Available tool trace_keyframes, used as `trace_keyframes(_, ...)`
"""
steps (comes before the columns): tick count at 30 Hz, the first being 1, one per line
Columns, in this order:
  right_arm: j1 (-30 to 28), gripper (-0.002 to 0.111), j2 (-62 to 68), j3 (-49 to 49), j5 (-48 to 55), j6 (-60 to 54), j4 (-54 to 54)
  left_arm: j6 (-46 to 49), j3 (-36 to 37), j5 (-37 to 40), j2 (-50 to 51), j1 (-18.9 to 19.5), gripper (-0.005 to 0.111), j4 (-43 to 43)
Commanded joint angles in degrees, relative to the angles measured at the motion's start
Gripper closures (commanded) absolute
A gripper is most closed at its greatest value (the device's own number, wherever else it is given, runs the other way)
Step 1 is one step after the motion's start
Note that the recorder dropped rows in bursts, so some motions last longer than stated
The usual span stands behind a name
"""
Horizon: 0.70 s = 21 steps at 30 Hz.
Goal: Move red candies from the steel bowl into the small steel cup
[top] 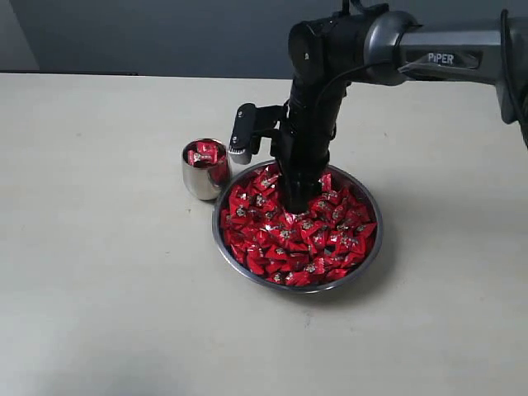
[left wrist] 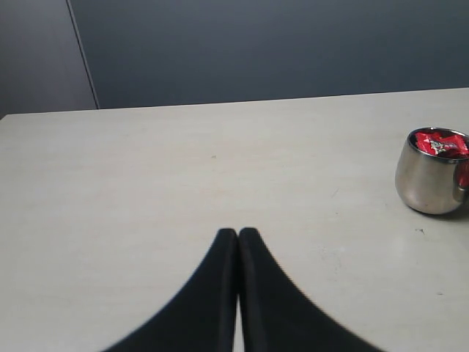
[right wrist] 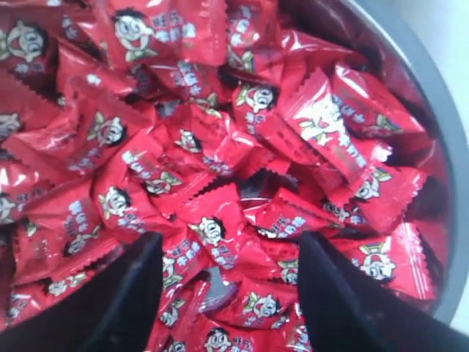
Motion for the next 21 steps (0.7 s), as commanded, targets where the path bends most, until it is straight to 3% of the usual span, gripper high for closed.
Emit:
trace_keyframes(1,-0.05,0.055,-0.2,0.27,2.04,-4.61,-0.78,-0.15,0.22,-0.1,-0.26,-0.44,0.106,0.04)
trace_keyframes(15,-0.05,0.056,2.55,0.27,1.5,-9.67,-0.72,-0.15,0.22,-0.1,-0.26,-0.44,0.106,0.04)
trace_keyframes(21,-0.05,0.078,3.19,0.27,1.26,-9.67,-1.03,-0.15,0.22,-0.1,-0.26,-0.44,0.106,0.04)
